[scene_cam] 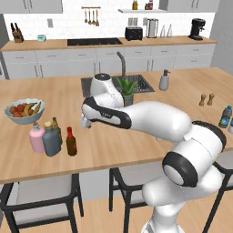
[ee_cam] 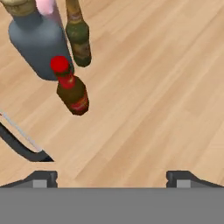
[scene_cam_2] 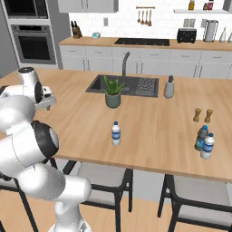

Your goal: Move the plastic bottles in the middle to the plastics group, and the glass bottles in the middle to the glass group.

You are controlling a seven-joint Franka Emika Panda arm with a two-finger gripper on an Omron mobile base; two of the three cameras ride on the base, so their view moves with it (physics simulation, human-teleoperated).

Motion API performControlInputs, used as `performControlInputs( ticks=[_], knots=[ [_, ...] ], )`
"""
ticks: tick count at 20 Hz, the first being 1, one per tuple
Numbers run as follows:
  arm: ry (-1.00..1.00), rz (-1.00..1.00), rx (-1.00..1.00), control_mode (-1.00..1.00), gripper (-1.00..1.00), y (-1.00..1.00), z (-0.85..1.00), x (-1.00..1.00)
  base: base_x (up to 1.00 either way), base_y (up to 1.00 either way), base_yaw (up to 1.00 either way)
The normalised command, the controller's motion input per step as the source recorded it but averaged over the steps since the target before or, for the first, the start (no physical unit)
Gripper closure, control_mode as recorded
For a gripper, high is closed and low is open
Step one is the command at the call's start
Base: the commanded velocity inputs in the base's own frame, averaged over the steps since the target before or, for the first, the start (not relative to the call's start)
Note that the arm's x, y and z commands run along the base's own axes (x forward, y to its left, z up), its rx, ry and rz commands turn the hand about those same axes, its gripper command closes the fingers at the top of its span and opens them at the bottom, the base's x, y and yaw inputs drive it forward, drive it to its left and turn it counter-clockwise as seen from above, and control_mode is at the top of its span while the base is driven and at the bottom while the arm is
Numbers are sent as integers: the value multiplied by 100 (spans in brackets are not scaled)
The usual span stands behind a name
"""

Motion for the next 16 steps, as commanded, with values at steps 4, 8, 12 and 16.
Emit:
performControlInputs(
  ticks=[4,8,12,16],
  knots=[
    [7,-42,2,-100,-100,-99,17,-13,0,0,0],
    [9,-46,0,-100,-100,-93,7,-9,0,0,0],
    [11,-50,1,-100,-100,-95,4,0,0,0,0],
    [11,-49,2,-100,-100,-92,4,0,0,0,0]
  ],
)
